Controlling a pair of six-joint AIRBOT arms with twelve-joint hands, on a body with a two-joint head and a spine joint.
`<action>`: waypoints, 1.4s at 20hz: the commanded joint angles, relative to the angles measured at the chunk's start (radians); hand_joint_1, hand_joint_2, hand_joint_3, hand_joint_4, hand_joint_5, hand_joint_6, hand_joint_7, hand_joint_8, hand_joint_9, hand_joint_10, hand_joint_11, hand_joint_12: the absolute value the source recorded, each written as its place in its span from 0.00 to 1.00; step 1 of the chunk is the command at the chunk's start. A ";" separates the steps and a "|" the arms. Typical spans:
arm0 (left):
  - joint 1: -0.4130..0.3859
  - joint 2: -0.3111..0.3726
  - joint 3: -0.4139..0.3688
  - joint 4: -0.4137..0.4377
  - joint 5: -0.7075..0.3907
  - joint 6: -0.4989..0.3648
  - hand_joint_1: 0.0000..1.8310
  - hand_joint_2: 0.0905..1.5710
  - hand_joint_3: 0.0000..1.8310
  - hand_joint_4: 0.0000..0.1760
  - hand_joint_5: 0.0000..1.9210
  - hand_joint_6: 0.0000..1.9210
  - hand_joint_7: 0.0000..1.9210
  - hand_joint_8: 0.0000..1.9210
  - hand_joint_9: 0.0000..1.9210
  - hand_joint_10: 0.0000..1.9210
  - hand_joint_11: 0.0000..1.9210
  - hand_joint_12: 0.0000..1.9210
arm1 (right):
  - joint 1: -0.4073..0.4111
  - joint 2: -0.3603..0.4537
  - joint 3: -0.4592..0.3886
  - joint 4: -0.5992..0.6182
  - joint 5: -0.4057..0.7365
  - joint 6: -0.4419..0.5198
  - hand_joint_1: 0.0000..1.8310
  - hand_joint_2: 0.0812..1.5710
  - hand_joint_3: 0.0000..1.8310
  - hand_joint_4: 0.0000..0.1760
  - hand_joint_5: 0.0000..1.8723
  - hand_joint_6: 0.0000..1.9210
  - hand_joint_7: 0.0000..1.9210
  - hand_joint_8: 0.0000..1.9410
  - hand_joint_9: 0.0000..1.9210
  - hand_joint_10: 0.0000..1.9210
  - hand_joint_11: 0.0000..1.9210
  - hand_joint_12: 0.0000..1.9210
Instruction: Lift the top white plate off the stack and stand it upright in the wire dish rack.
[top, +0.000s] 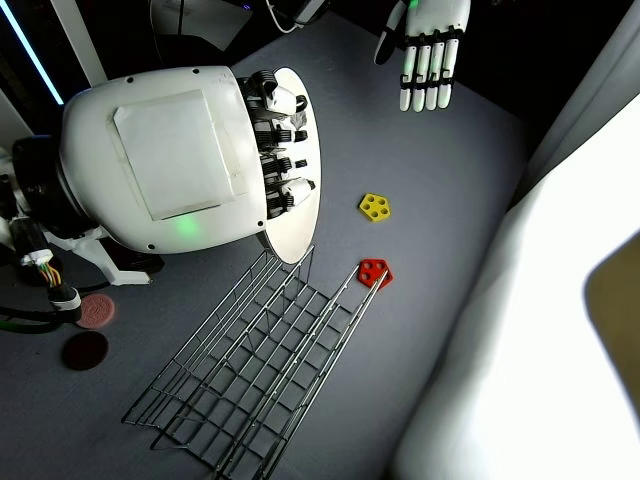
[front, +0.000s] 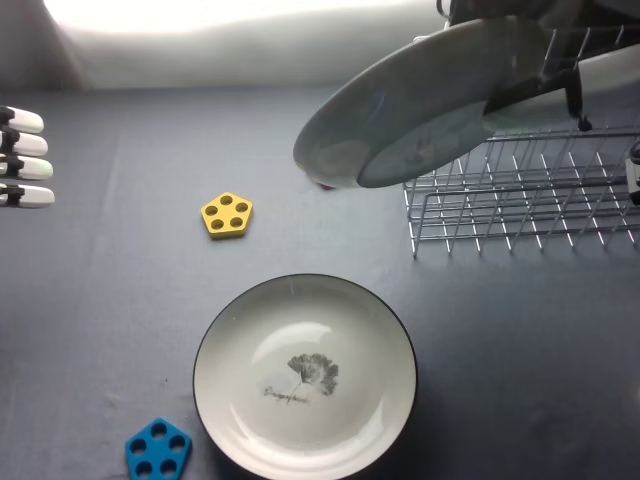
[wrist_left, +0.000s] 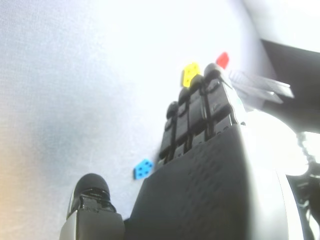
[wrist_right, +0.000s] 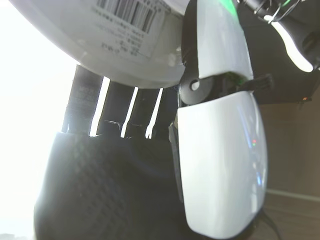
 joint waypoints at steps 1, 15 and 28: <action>-0.017 0.006 0.005 -0.075 -0.042 0.005 0.00 0.63 0.00 0.00 0.03 0.00 0.05 0.00 0.05 0.00 0.05 0.01 | 0.020 0.015 -0.004 0.075 0.129 0.022 0.82 0.63 0.00 0.00 0.56 0.43 0.62 0.18 0.65 0.27 0.50 0.70; -0.017 0.005 0.005 -0.075 -0.044 0.005 0.00 0.63 0.00 0.00 0.04 0.00 0.05 0.00 0.04 0.00 0.04 0.00 | 0.030 0.013 -0.019 0.173 0.078 -0.038 0.82 0.64 0.00 0.00 0.54 0.45 0.61 0.22 0.62 0.33 0.49 0.72; -0.017 0.005 0.005 -0.077 -0.047 0.005 0.00 0.62 0.00 0.00 0.03 0.00 0.04 0.00 0.04 0.00 0.05 0.01 | 0.031 0.010 0.015 0.298 -0.008 -0.043 0.82 0.64 0.00 0.00 0.53 0.47 0.62 0.18 0.63 0.30 0.51 0.70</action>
